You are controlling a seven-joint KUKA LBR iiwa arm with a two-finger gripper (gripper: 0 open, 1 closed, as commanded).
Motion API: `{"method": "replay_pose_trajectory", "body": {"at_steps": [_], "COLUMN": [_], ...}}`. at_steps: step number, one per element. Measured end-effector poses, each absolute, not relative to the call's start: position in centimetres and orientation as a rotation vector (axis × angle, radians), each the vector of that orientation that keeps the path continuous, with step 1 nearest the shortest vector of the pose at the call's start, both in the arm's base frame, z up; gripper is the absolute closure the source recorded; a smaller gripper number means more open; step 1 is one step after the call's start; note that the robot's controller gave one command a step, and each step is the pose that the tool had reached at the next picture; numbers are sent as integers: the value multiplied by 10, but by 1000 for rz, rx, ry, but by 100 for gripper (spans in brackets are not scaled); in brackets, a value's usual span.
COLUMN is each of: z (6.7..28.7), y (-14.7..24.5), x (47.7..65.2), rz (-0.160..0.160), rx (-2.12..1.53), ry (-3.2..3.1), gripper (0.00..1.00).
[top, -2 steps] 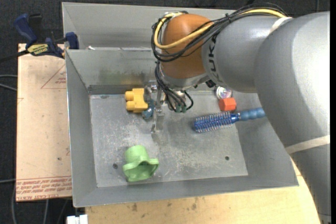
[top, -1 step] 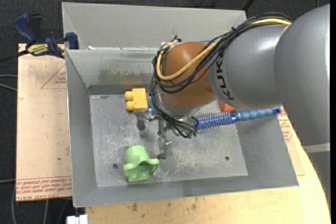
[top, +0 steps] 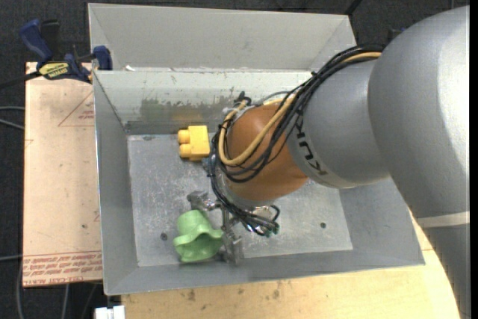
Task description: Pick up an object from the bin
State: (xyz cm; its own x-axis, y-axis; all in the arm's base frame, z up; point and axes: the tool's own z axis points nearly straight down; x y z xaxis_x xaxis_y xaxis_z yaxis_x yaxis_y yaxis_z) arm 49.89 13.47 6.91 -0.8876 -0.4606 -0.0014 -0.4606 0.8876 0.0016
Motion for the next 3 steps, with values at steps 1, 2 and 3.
{"method": "replay_pose_trajectory", "body": {"at_steps": [1, 2, 3], "z": [73, 74, 203], "y": [182, 180, 187], "x": [491, 493, 487], "rz": [2, 3, 3], "rx": [-871, -858, -886], "ry": [3001, 3000, 3003], "gripper": [0, 100, 100]}}
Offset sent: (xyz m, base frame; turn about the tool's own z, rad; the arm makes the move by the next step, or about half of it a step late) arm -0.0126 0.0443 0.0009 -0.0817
